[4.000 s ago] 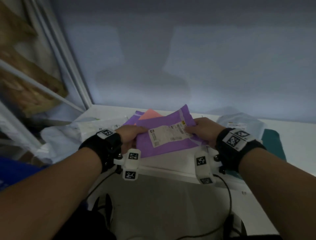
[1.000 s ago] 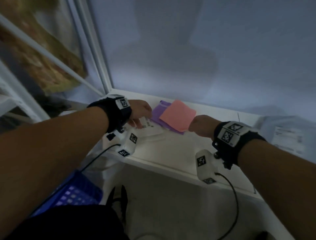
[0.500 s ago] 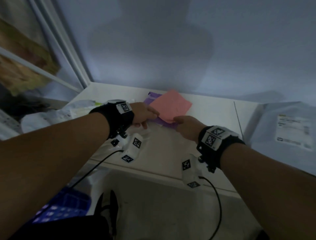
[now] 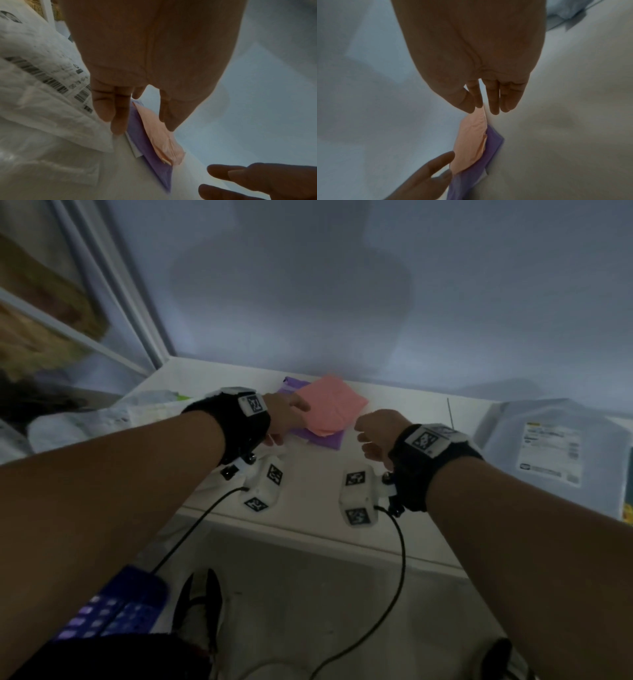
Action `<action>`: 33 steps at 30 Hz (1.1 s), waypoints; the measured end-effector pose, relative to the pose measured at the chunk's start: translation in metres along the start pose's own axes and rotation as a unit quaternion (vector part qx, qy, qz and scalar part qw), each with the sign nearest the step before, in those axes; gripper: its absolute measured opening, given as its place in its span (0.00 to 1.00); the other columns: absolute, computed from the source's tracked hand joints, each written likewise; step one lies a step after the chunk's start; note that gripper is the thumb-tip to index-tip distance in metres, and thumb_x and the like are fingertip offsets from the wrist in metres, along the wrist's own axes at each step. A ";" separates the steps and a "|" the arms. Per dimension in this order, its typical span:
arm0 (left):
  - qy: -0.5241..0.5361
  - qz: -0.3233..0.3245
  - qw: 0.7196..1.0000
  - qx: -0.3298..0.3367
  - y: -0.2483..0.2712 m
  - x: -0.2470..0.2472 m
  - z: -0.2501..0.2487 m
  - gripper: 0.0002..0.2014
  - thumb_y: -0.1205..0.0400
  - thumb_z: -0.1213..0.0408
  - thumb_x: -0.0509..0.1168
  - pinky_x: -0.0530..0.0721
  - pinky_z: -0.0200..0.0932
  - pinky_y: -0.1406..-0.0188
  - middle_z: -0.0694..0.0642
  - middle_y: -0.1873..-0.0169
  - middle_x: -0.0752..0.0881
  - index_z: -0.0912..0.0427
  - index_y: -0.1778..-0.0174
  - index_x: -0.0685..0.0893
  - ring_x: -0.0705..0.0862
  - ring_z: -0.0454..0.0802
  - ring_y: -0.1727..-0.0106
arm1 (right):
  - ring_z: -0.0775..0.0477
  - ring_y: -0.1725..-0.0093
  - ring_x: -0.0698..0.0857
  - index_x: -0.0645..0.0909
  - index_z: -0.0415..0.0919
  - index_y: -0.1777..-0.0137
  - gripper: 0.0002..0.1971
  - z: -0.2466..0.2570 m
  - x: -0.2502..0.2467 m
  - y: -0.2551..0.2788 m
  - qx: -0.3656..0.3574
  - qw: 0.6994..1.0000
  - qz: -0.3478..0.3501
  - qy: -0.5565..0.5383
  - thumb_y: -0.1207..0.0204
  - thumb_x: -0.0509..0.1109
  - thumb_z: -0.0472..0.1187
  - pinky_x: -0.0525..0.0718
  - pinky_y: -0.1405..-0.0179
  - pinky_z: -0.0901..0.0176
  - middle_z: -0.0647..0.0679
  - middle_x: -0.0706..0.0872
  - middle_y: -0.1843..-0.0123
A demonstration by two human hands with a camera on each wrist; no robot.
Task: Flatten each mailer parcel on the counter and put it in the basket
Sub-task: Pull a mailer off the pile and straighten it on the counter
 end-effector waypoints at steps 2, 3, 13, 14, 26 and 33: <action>0.000 0.010 1.000 -0.005 -0.010 0.002 0.006 0.23 0.17 0.57 0.62 0.86 0.49 0.66 0.62 0.38 0.82 0.43 0.24 0.70 0.86 0.61 0.61 | 0.41 0.43 0.78 0.73 0.37 0.25 0.24 -0.004 0.005 -0.014 0.015 0.999 0.010 -0.048 0.22 0.68 0.36 0.83 0.35 0.44 0.42 0.76 0.44; 0.003 0.016 1.000 -0.004 -0.015 0.003 0.009 0.23 0.16 0.56 0.61 0.87 0.55 0.60 0.62 0.36 0.81 0.44 0.23 0.69 0.87 0.62 0.61 | 0.40 0.41 0.79 0.71 0.39 0.24 0.27 -0.006 0.009 -0.020 0.011 0.998 0.014 -0.061 0.23 0.68 0.36 0.85 0.39 0.44 0.43 0.76 0.42; -0.029 -0.043 0.998 0.023 -0.013 -0.005 0.004 0.18 0.15 0.67 0.56 0.73 0.33 0.89 0.55 0.68 0.83 0.57 0.30 0.80 0.79 0.45 0.83 | 0.41 0.57 0.84 0.83 0.45 0.57 0.04 -0.005 0.054 -0.035 -0.010 0.996 0.069 -0.047 0.20 0.70 0.40 0.83 0.53 0.48 0.42 0.86 0.54; -0.029 -0.048 0.998 0.029 -0.006 -0.008 0.000 0.19 0.15 0.68 0.55 0.75 0.35 0.87 0.52 0.70 0.81 0.57 0.29 0.79 0.80 0.46 0.81 | 0.42 0.56 0.85 0.82 0.46 0.55 0.02 -0.003 0.052 -0.028 -0.012 0.996 0.068 -0.052 0.21 0.70 0.40 0.84 0.54 0.49 0.42 0.86 0.51; 0.119 -0.137 0.969 0.170 0.111 -0.028 -0.068 0.09 0.16 0.65 0.63 0.83 0.33 0.75 0.53 0.65 0.89 0.61 0.54 0.88 0.86 0.36 0.75 | 0.38 0.63 0.84 0.77 0.41 0.54 0.09 0.004 -0.005 0.095 0.007 0.969 -0.042 -0.245 0.16 0.56 0.37 0.81 0.64 0.54 0.38 0.83 0.56; 0.157 -0.116 0.967 0.162 0.133 -0.024 -0.075 0.10 0.18 0.62 0.68 0.87 0.45 0.62 0.59 0.66 0.89 0.60 0.64 0.82 0.89 0.50 0.67 | 0.40 0.65 0.87 0.78 0.33 0.52 0.05 -0.022 -0.031 0.107 0.032 0.931 -0.096 -0.351 0.17 0.61 0.33 0.83 0.73 0.57 0.38 0.86 0.57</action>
Point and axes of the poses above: each hand's wrist, its own y-axis away from the middle knuckle, its own x-axis out of the palm, z = x × y, the point moved 3 cm from there along -y, towards the middle knuckle
